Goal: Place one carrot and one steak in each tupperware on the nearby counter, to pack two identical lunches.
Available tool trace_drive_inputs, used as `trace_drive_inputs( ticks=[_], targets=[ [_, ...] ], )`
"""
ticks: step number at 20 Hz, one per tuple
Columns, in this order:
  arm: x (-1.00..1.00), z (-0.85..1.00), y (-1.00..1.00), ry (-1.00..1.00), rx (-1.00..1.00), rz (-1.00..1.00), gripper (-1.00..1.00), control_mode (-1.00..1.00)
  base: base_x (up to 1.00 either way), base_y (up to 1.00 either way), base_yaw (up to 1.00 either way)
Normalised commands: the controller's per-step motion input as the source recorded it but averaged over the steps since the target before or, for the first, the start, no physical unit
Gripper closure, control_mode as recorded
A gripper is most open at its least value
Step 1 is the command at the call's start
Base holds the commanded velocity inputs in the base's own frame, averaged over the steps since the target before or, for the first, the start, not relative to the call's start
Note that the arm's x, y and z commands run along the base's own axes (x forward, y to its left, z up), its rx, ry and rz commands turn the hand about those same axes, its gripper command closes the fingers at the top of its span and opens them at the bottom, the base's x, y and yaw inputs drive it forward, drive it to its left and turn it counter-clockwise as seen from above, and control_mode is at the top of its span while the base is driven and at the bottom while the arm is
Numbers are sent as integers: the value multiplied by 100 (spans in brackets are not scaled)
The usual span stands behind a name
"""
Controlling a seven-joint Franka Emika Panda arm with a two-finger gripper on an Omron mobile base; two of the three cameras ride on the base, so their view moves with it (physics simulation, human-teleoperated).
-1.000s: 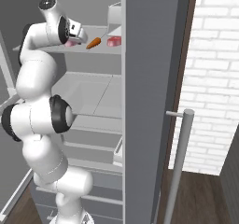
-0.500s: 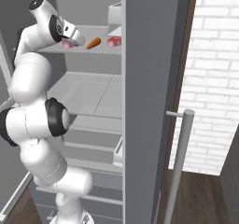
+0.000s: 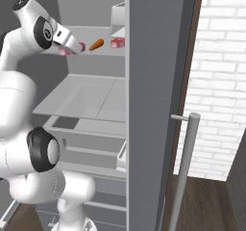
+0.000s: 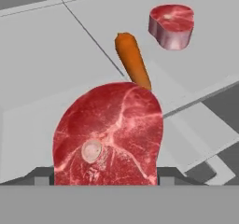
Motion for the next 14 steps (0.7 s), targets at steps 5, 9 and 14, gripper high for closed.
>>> trace_drive_inputs(
  ticks=[5, 9, 14],
  targets=[
    [-100, 0, -45, -2, 1, 2, 100, -100, 0, 0, 0],
    [-100, -15, -49, 0, 4, 4, 100, -100, 0, 0, 0],
    [-100, -48, -26, 3, 1, 2, 100, -100, 0, 0, 0]
  ],
)
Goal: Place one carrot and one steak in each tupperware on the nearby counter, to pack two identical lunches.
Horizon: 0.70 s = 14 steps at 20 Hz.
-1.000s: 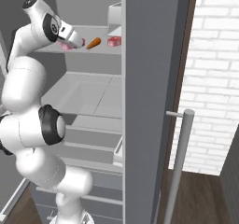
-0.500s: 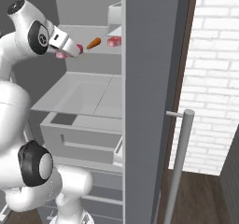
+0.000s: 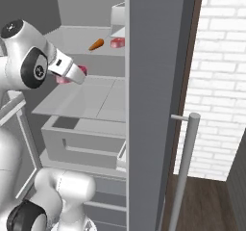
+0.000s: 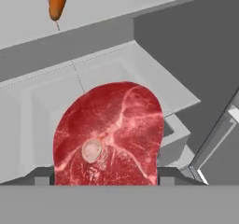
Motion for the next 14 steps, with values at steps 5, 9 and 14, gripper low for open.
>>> trace_drive_inputs(
  ticks=[5, 9, 14],
  targets=[
    [-100, -61, -3, 7, 0, 0, 100, -100, 0, 0, 0],
    [-100, -52, 0, 1, 0, 1, 100, -100, 0, 0, 0],
    [-100, -32, -4, 1, 0, 5, 100, -100, 0, 0, 0]
  ],
)
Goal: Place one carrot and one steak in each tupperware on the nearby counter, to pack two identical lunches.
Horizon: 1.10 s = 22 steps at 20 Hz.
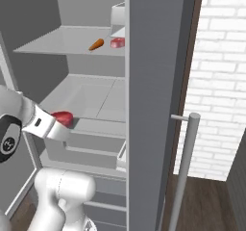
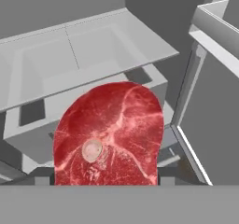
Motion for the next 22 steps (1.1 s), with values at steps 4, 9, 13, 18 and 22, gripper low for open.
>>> trace_drive_inputs(
  ticks=[4, 9, 13, 18, 22],
  targets=[
    [-25, -4, 0, 0, 0, 1, 100, 100, -75, 0, 4],
    [0, 0, 0, 0, 0, 0, 100, 100, -100, 4, 7],
    [0, 0, 0, 0, 0, 0, 100, 100, -63, 12, 33],
    [0, 0, 0, 0, 0, 0, 100, 100, -41, 7, 63],
    [0, 0, 0, 0, 0, 0, 100, 100, -12, 32, 84]
  ],
)
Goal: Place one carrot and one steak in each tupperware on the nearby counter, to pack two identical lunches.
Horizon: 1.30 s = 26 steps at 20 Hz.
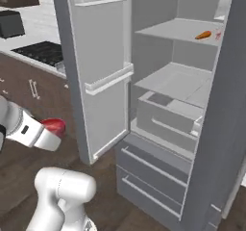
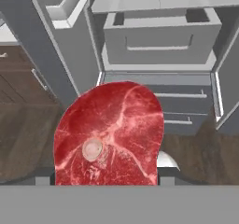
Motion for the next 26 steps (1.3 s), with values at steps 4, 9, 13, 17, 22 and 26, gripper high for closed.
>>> trace_drive_inputs(
  ticks=[4, 9, 13, 17, 22, 26],
  targets=[
    [0, 0, 0, 0, 0, 0, 100, 100, 0, 48, 89],
    [0, 0, 0, 0, 0, 0, 100, 100, 8, 43, 84],
    [0, 0, 0, 0, 0, 0, 100, 100, 86, 17, 62],
    [0, 0, 0, 0, 0, 0, 100, 100, 100, 0, 36],
    [0, 0, 0, 0, 0, 0, 100, 100, 100, -11, 10],
    [0, 0, 0, 0, 0, 0, 100, 100, 100, -17, -10]
  ],
)
